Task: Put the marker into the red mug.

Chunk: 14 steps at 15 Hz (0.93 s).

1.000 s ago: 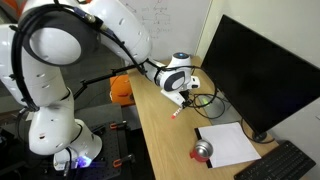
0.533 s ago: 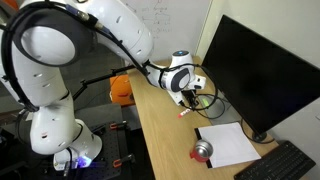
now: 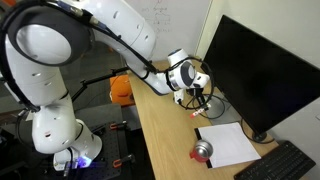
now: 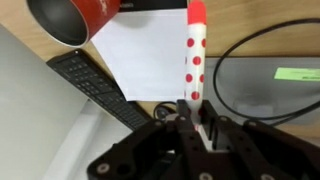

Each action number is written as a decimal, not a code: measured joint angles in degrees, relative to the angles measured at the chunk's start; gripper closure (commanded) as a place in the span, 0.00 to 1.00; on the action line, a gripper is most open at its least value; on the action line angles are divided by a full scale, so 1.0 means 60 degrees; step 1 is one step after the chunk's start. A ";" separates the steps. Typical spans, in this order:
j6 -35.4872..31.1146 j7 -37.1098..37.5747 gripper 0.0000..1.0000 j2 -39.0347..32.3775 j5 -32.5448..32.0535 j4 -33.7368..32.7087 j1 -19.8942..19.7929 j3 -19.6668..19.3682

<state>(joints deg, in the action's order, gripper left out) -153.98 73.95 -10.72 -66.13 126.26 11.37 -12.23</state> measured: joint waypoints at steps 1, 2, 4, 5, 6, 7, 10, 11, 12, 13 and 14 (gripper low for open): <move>0.0292 0.0889 0.95 -0.0001 -0.0591 -0.0044 0.0091 -0.0033; 0.0663 0.1726 0.95 -0.0004 -0.1097 -0.0060 0.0173 -0.0042; 0.1520 0.3132 0.95 -0.0017 -0.1759 -0.0046 0.0328 -0.0045; 0.2025 0.3717 0.95 -0.0019 -0.1967 -0.0033 0.0266 0.0111; 0.2580 0.4247 0.95 -0.0017 -0.2091 -0.0010 0.0118 0.0370; 0.3134 0.4705 0.95 -0.0015 -0.2121 0.0023 -0.0014 0.0608; 0.4727 0.5964 0.95 -0.0014 -0.2117 0.0114 -0.0304 0.1160; 0.5241 0.6335 0.95 -0.0015 -0.2090 0.0132 -0.0371 0.1299; 0.5753 0.6686 0.95 -0.0014 -0.2043 0.0142 -0.0440 0.1424; 0.6250 0.7005 0.95 -0.0014 -0.1970 0.0144 -0.0486 0.1517; 0.6739 0.7307 0.95 -0.0014 -0.1863 0.0144 -0.0532 0.1600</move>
<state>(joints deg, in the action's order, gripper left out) -113.55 117.80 -10.80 -77.31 127.12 8.18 -2.63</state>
